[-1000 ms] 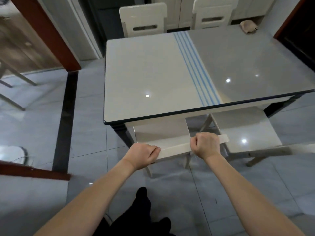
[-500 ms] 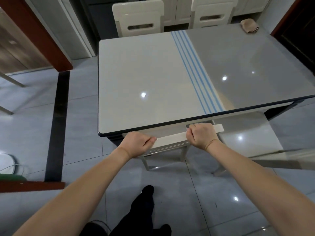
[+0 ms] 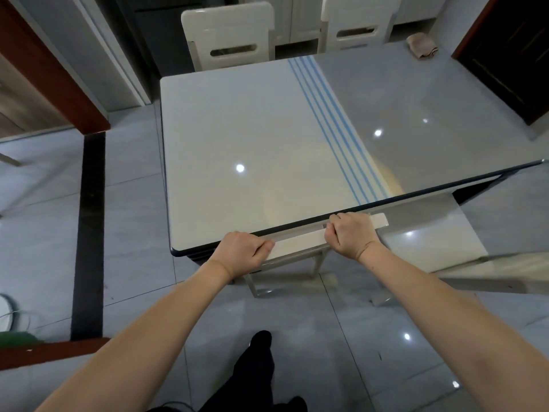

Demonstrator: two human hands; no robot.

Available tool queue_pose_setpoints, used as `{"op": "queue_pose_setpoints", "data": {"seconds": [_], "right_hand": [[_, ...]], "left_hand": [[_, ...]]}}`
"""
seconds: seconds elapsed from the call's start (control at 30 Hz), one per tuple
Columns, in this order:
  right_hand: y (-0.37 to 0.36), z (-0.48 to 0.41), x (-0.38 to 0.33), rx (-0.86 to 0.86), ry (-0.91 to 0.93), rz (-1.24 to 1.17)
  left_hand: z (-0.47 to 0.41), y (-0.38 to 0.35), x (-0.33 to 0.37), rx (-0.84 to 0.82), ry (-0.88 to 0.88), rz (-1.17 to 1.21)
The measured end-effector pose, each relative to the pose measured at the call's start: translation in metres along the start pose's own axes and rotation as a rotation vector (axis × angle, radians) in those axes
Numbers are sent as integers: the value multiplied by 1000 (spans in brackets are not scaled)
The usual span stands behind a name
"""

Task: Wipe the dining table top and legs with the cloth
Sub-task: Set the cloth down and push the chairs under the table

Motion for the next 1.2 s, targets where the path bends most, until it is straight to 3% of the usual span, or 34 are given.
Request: {"op": "queue_pose_setpoints", "data": {"seconds": [0.2,0.3,0.4,0.53,0.6,0.73,0.9,1.0,1.2], "right_hand": [[3,6,0,-129,-57,15],[12,15,6,-149,-165,-115],[29,48,19,-73,-375,-332],[51,138,38,89,-760,-662],[51,201,46,165,-1023,-805],[45,345,49,275,-1455,-986],[35,501,22,382,-1863,-1055],[28,559,10,460,-2017,-1107],[26,600,36,541,-2138,-1149]], "left_hand": [[2,1,11,-18,-23,39],[1,0,13,-61,-14,66],[-3,-1,16,-53,-10,157],[-15,18,73,196,-310,122],[-19,23,105,262,-341,251],[-24,-13,151,115,-219,631],[-1,-115,181,-232,-29,754],[22,-167,182,-357,154,814],[19,-199,185,-417,253,799]]}}
Point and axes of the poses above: each hand's wrist, its own z-axis away from the middle knuckle, its own y-axis out of the back of the hand, x = y × z, the point moved 7 cm from there along -z, towards the middle knuckle, and after that the axes turned 10 degrees about -y, right-handed, at the moved point
